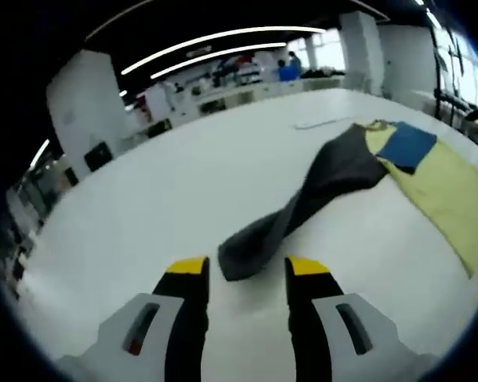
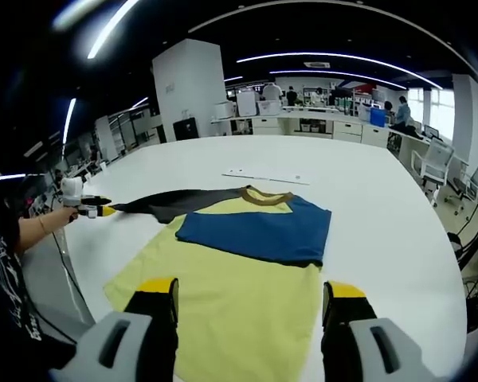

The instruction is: Fold the garment on the visible template until the final outline fits inside the template.

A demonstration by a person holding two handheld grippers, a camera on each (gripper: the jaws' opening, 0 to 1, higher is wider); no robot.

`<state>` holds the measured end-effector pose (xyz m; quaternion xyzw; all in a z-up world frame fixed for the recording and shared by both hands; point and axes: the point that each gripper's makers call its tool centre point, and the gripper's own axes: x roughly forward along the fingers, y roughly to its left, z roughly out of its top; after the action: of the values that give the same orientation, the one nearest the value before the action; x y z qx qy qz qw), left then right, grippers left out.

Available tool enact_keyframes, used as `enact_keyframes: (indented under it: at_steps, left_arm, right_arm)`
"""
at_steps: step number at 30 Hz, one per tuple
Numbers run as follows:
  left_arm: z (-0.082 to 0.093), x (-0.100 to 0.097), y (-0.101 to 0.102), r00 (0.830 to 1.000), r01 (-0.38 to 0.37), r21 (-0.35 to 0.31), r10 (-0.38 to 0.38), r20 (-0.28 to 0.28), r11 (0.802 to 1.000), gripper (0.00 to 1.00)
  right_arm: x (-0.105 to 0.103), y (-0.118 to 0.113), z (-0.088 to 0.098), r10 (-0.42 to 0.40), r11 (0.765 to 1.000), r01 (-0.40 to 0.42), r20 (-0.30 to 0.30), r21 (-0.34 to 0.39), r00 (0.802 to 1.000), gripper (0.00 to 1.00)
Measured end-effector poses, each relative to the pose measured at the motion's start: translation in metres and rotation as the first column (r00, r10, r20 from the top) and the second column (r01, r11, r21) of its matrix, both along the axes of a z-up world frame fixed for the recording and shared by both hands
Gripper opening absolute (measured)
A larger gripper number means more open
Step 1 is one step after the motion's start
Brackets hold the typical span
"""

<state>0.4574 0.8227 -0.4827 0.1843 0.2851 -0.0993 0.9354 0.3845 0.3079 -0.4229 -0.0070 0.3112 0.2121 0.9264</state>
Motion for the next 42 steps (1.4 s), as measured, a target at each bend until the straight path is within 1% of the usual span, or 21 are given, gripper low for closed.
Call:
enact_keyframes:
  at_steps: [1, 2, 3, 5, 7, 9, 11, 14, 17, 19, 21, 25, 26, 29, 30, 31, 33, 34, 36, 39, 42]
  left_arm:
    - [-0.002, 0.002, 0.004, 1.000, 0.000, 0.042, 0.001, -0.006, 0.999, 0.29]
    - [-0.005, 0.002, 0.006, 1.000, -0.004, 0.061, 0.005, -0.023, 0.998, 0.27]
    - [-0.009, 0.004, 0.005, 0.999, -0.003, 0.053, 0.005, -0.036, 0.999, 0.25]
    - [-0.013, 0.006, 0.004, 0.999, 0.000, 0.039, 0.001, -0.043, 0.999, 0.21]
    - [-0.014, 0.007, 0.004, 0.999, 0.003, 0.048, -0.001, -0.047, 0.999, 0.16]
    - [-0.013, 0.009, 0.004, 0.999, 0.012, 0.064, -0.009, -0.042, 0.998, 0.08]
    - [-0.011, 0.010, 0.004, 0.999, 0.006, 0.055, -0.004, -0.037, 0.998, 0.00]
    - [-0.005, 0.012, 0.002, 1.000, 0.006, 0.044, -0.006, -0.017, 0.999, 0.00]
    - [-0.002, 0.011, 0.002, 1.000, 0.003, 0.031, -0.003, -0.012, 1.000, 0.00]
    - [0.001, 0.010, -0.001, 1.000, 0.001, 0.009, -0.001, -0.010, 1.000, 0.00]
    - [0.011, 0.007, -0.004, 1.000, 0.001, -0.005, -0.001, 0.001, 1.000, 0.00]
    - [0.032, 0.005, -0.014, 0.999, 0.023, -0.030, -0.021, 0.041, 0.999, 0.00]
    - [0.035, 0.005, -0.015, 0.999, 0.024, -0.031, -0.023, 0.042, 0.999, 0.00]
    - [0.047, 0.011, -0.020, 0.997, 0.030, -0.040, -0.028, 0.066, 0.999, 0.00]
    - [0.049, 0.014, -0.020, 0.997, 0.030, -0.045, -0.027, 0.068, 0.999, 0.00]
    - [0.050, 0.017, -0.020, 0.997, 0.026, -0.048, -0.023, 0.067, 0.998, 0.00]
    - [0.047, 0.026, -0.017, 0.998, -0.006, -0.066, 0.009, 0.056, 0.998, 0.00]
    - [0.045, 0.031, -0.017, 0.998, -0.019, -0.091, 0.024, 0.051, 0.996, 0.00]
    - [0.044, 0.039, -0.016, 0.998, -0.027, -0.114, 0.033, 0.055, 0.993, 0.00]
    - [0.038, 0.052, -0.012, 0.998, -0.050, -0.131, 0.055, 0.040, 0.990, 0.00]
    - [0.032, 0.063, -0.010, 0.997, -0.059, -0.131, 0.064, 0.035, 0.990, 0.00]
  right_arm:
    - [0.000, 0.000, 0.000, -0.002, 1.000, 0.002, -0.001, 0.001, 1.000, 0.73]
    - [0.000, 0.001, -0.001, -0.005, 1.000, 0.005, -0.003, 0.002, 1.000, 0.73]
    - [0.000, 0.001, -0.001, -0.006, 1.000, 0.006, -0.003, 0.003, 1.000, 0.72]
    - [0.000, 0.000, -0.001, -0.011, 1.000, 0.011, -0.004, 0.005, 1.000, 0.72]
    - [0.000, -0.001, -0.001, -0.017, 1.000, 0.017, -0.004, 0.005, 1.000, 0.72]
    - [0.000, -0.003, -0.001, -0.025, 1.000, 0.025, -0.005, 0.005, 1.000, 0.72]
    - [0.000, -0.004, -0.001, -0.031, 1.000, 0.031, -0.005, 0.006, 1.000, 0.72]
    - [0.000, -0.004, -0.001, -0.036, 0.999, 0.036, -0.005, 0.010, 0.999, 0.72]
    - [0.000, -0.004, -0.001, -0.037, 0.999, 0.037, -0.007, 0.013, 0.999, 0.72]
    - [0.001, -0.003, 0.000, -0.036, 0.999, 0.037, -0.004, 0.019, 0.999, 0.71]
    - [0.001, -0.002, 0.001, -0.035, 0.999, 0.035, -0.003, 0.022, 0.999, 0.71]
    - [0.001, -0.002, 0.003, -0.034, 0.999, 0.034, 0.002, 0.023, 0.999, 0.71]
    - [0.001, -0.002, 0.003, -0.035, 0.999, 0.035, 0.003, 0.025, 0.999, 0.71]
    - [0.001, -0.002, 0.002, -0.038, 0.999, 0.038, 0.001, 0.030, 0.999, 0.71]
    - [0.000, -0.002, 0.002, -0.039, 0.999, 0.039, 0.000, 0.032, 0.999, 0.71]
    - [0.000, -0.002, 0.002, -0.040, 0.999, 0.040, -0.001, 0.033, 0.999, 0.71]
    - [0.000, -0.002, 0.001, -0.041, 0.998, 0.041, -0.004, 0.036, 0.999, 0.71]
    - [0.000, -0.001, 0.000, -0.042, 0.998, 0.043, -0.005, 0.037, 0.999, 0.71]
    - [0.000, -0.002, 0.000, -0.046, 0.998, 0.046, -0.005, 0.038, 0.999, 0.71]
    - [0.001, -0.004, 0.001, -0.054, 0.998, 0.054, -0.004, 0.040, 0.999, 0.71]
    - [0.002, -0.008, 0.002, -0.065, 0.997, 0.065, -0.004, 0.035, 0.998, 0.71]
